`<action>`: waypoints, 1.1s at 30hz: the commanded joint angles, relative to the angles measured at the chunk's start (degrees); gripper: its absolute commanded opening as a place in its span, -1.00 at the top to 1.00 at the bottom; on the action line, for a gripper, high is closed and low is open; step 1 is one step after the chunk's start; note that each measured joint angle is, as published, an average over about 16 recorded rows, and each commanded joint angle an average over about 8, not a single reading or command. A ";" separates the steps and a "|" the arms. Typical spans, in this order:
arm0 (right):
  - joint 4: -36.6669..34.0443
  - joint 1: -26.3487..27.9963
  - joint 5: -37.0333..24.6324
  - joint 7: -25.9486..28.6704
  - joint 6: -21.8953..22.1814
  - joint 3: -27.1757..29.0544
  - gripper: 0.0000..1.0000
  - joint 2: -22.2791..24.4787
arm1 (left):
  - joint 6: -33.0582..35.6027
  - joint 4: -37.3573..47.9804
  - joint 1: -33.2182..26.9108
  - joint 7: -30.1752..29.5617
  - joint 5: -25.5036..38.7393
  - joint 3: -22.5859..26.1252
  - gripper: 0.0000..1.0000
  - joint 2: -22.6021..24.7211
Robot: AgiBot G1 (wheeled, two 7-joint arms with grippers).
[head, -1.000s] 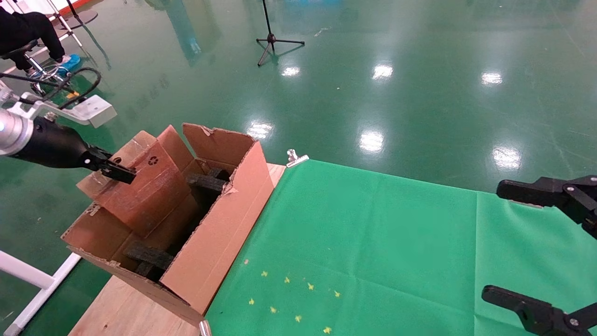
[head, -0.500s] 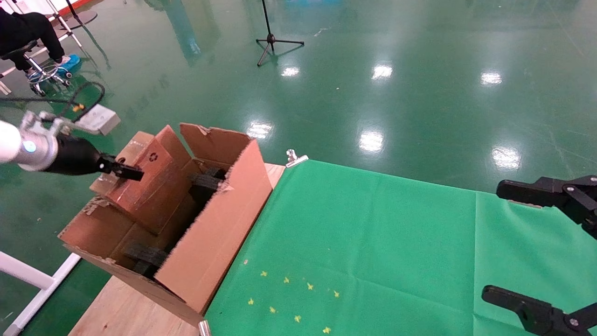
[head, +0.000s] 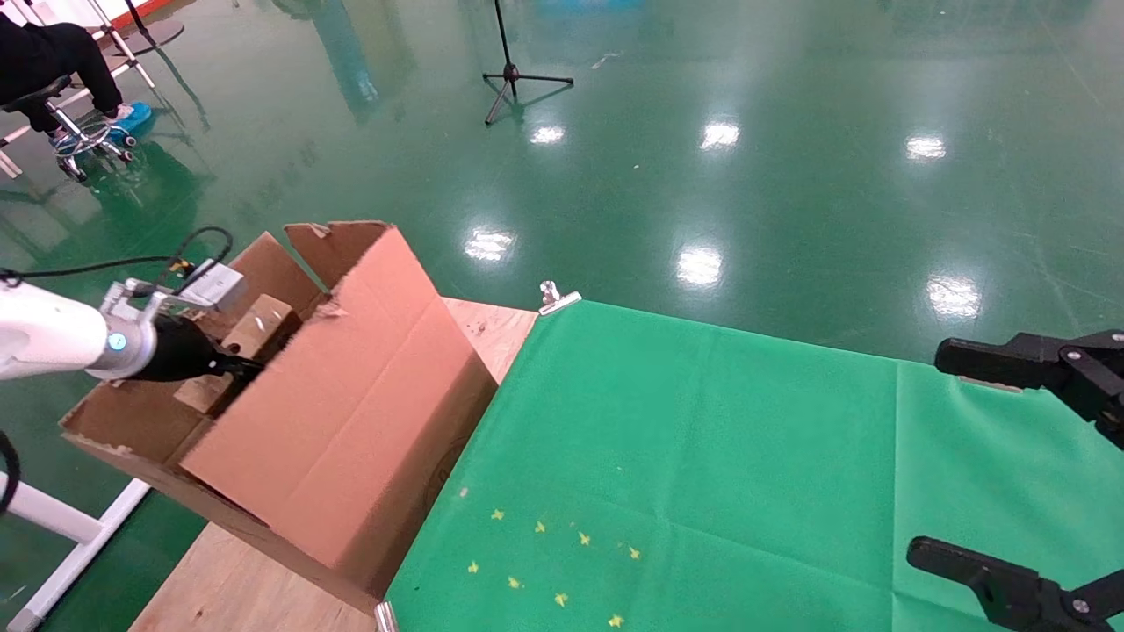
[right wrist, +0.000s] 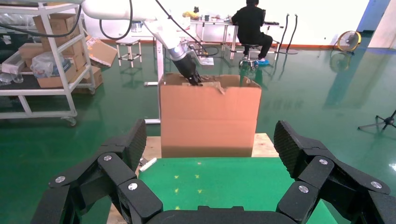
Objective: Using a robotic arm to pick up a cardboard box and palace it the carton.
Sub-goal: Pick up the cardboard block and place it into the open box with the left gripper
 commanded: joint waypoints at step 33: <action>0.00 0.00 0.01 -0.01 0.01 -0.02 -1.00 0.01 | -2.07 -0.36 10.77 -1.85 -6.03 -4.29 1.00 2.79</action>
